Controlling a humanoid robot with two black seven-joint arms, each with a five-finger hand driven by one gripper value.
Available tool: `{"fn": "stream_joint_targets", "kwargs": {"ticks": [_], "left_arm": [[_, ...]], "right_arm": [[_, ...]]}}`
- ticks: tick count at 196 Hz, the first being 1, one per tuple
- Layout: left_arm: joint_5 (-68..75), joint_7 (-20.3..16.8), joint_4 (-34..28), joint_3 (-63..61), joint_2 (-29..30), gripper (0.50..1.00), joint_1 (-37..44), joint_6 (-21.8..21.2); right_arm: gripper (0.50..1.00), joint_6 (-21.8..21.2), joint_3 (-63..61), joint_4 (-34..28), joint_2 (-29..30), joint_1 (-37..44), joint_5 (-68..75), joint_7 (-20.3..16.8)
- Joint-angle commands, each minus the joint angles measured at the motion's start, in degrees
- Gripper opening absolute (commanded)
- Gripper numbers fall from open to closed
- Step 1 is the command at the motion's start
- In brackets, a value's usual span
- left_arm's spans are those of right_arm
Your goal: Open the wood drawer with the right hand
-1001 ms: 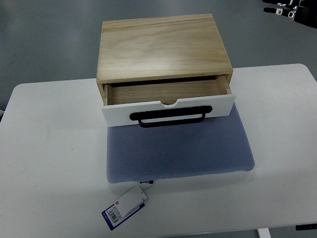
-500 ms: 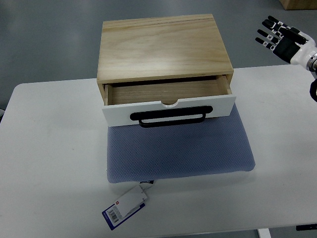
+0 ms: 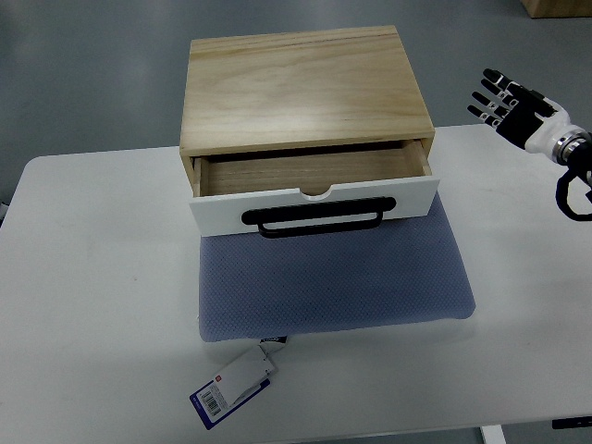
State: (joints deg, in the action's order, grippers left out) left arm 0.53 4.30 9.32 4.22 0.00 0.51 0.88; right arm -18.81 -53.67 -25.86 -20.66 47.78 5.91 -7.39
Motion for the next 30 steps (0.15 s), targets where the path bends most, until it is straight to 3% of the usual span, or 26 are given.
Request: {"fn": "stream_joint_targets", "kwargs": {"ticks": [1, 30], "left_arm": [[0.0, 0.0, 0.0, 0.0, 0.0, 1.000, 0.0, 0.0], [0.0, 0.0, 0.0, 0.0, 0.0, 1.000, 0.0, 0.0]], "right_arm": [[0.950, -0.1, 0.0, -0.2, 0.2, -0.1, 0.0, 0.0], [0.950, -0.1, 0.2, -0.1, 0.3, -0.4, -0.2, 0.0]]}}
